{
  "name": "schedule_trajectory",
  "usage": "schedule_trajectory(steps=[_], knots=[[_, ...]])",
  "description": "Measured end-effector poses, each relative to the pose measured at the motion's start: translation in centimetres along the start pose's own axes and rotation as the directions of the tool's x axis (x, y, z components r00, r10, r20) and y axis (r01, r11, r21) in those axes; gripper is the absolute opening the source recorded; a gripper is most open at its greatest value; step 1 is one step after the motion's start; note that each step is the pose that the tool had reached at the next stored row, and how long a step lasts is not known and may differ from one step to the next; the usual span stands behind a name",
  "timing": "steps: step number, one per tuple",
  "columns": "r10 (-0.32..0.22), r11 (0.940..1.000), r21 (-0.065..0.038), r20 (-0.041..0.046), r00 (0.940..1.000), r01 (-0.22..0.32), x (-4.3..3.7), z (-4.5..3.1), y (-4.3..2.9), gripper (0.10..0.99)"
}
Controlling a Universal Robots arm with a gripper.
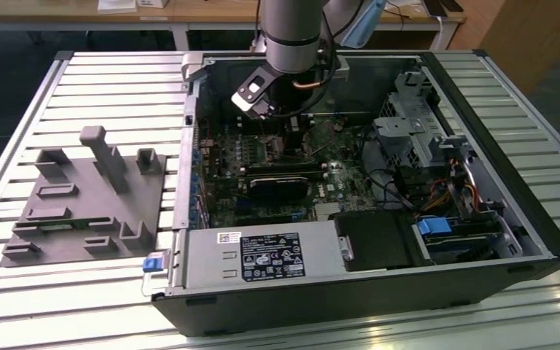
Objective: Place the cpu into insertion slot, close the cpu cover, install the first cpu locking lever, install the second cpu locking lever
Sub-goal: 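Place the cpu into insertion slot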
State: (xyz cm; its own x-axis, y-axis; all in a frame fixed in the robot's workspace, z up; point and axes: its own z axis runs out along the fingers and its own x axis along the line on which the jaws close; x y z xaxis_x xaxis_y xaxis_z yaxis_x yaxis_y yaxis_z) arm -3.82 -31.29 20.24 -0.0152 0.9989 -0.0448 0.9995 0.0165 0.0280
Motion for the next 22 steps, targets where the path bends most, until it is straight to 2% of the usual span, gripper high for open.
schedule_trajectory(steps=[6,22], knots=[[0.000,1.0000,0.000,-0.0001,1.0000,0.000,0.06,0.41,-0.01,0.541],[0.000,1.0000,0.000,0.0003,1.0000,0.000,0.25,0.89,0.01,0.541]])
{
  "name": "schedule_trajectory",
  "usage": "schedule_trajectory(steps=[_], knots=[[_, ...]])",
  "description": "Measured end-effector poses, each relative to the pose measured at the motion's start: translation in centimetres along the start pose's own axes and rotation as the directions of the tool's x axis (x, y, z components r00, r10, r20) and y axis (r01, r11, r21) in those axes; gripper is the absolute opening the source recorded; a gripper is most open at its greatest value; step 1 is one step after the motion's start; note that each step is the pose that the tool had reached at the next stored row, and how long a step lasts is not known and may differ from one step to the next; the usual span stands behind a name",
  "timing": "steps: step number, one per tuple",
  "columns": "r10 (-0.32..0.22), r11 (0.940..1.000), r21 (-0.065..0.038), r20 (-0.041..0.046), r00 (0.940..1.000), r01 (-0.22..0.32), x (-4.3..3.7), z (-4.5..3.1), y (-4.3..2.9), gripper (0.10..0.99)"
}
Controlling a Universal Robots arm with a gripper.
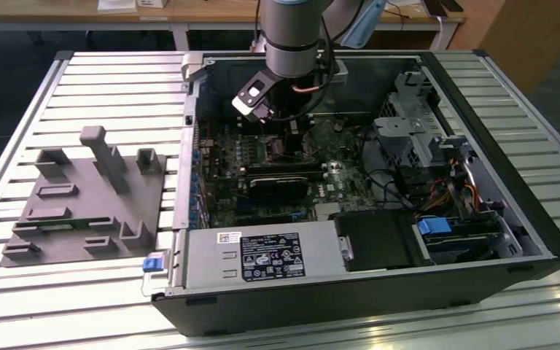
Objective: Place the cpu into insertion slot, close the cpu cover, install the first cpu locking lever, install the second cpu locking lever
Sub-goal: 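Place the cpu into insertion slot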
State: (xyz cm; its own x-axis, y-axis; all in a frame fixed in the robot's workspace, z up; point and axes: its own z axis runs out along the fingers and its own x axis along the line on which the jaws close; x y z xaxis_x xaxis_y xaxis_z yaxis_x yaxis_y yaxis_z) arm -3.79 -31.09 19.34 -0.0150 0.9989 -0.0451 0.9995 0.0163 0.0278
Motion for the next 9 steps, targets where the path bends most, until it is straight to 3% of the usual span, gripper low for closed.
schedule_trajectory(steps=[9], knots=[[0.000,1.0000,-0.001,-0.0007,1.0000,0.000,0.02,0.06,0.01,0.541]])
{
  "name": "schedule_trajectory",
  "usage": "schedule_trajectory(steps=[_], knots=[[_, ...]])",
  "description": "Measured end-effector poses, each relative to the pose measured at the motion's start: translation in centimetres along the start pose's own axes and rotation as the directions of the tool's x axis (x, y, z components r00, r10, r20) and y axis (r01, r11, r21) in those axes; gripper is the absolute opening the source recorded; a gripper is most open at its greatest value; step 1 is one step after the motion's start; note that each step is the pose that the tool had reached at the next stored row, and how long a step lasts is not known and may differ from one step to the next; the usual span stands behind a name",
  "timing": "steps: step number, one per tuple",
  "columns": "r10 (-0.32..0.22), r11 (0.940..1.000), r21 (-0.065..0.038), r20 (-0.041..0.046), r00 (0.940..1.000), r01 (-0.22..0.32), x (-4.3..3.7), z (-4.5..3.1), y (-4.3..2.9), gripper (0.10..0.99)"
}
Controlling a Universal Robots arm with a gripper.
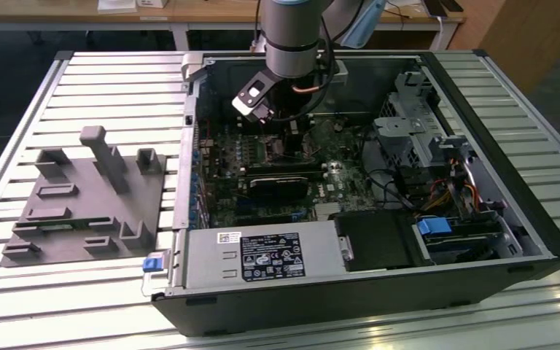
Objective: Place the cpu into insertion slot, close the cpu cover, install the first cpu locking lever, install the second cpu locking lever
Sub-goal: 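Place the cpu into insertion slot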
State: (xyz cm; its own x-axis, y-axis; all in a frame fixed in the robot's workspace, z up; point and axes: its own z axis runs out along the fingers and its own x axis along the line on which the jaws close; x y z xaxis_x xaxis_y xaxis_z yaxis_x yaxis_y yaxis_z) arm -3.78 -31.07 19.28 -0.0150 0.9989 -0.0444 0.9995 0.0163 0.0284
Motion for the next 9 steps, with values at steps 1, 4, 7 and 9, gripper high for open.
schedule_trajectory(steps=[1,4,7,9], knots=[[0.000,1.0000,0.000,-0.0001,1.0000,0.000,0.00,0.01,0.00,0.549],[0.000,1.0000,0.000,0.0003,1.0000,0.000,-0.01,0.01,-0.01,0.612],[0.000,1.0000,0.000,0.0004,1.0000,0.000,-0.01,0.02,-0.01,0.612],[0.000,1.0000,0.000,0.0003,1.0000,0.000,0.00,0.03,0.00,0.612]])
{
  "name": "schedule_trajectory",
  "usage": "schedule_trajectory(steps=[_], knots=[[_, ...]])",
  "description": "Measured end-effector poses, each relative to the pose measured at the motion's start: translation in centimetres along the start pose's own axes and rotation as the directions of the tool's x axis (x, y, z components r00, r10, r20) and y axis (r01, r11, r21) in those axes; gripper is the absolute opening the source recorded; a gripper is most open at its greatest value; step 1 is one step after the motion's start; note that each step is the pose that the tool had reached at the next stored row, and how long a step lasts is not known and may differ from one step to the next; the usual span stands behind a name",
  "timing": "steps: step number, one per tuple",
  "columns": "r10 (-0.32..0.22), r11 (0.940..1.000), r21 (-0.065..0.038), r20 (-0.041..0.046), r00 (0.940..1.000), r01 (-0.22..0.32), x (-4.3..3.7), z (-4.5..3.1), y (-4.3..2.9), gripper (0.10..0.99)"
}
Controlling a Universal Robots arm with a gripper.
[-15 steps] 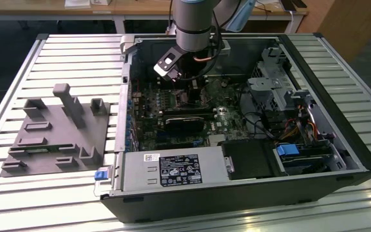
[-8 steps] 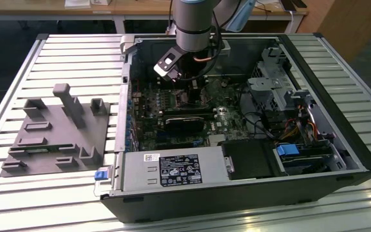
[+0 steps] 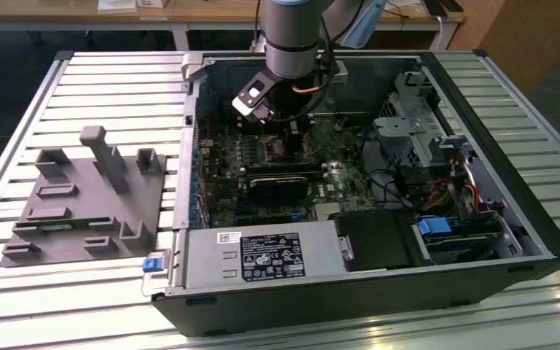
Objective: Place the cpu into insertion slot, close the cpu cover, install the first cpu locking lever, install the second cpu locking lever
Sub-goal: 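Place the cpu into insertion slot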
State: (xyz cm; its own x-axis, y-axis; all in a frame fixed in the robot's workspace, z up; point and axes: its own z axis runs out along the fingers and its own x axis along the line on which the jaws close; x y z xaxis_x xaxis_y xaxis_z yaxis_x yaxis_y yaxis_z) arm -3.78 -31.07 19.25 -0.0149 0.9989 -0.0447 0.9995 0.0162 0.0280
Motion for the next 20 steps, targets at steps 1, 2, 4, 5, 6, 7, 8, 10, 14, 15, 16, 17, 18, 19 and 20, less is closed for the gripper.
schedule_trajectory(steps=[1,2,4,5,6,7,8,10,14,15,16,17,18,19,20], knots=[[0.000,1.0000,0.000,0.0000,1.0000,0.000,0.00,0.00,0.00,0.612],[0.000,1.0000,0.000,-0.0001,1.0000,0.000,0.00,0.00,0.00,0.612],[0.000,1.0000,0.000,0.0002,1.0000,0.000,0.00,-0.06,0.00,0.612],[0.000,1.0000,0.000,0.0002,1.0000,0.000,-0.01,-0.11,0.00,0.612],[0.000,1.0000,0.000,0.0001,1.0000,0.000,-0.01,-0.18,0.01,0.612],[0.000,1.0000,0.000,-0.0001,1.0000,0.000,-0.01,-0.27,0.01,0.612],[0.000,1.0000,0.000,-0.0004,1.0000,0.000,-0.02,-0.38,0.01,0.612],[0.001,1.0000,0.000,-0.0009,1.0000,-0.001,-0.03,-0.66,0.02,0.612],[0.001,1.0000,0.000,-0.0016,1.0000,-0.001,-0.05,-1.18,0.04,0.600],[0.001,1.0000,0.000,-0.0017,1.0000,-0.001,-0.06,-1.30,0.04,0.600],[0.001,1.0000,0.000,-0.0020,1.0000,-0.001,-0.06,-1.40,0.04,0.537],[0.001,1.0000,0.000,-0.0021,1.0000,-0.001,-0.06,-1.44,0.05,0.537],[0.002,1.0000,0.000,-0.0022,1.0000,-0.002,-0.06,-1.47,0.05,0.475],[0.002,1.0000,0.000,-0.0023,1.0000,-0.002,-0.06,-1.49,0.05,0.420],[0.002,1.0000,0.001,-0.0023,1.0000,-0.002,-0.06,-1.51,0.05,0.361]])
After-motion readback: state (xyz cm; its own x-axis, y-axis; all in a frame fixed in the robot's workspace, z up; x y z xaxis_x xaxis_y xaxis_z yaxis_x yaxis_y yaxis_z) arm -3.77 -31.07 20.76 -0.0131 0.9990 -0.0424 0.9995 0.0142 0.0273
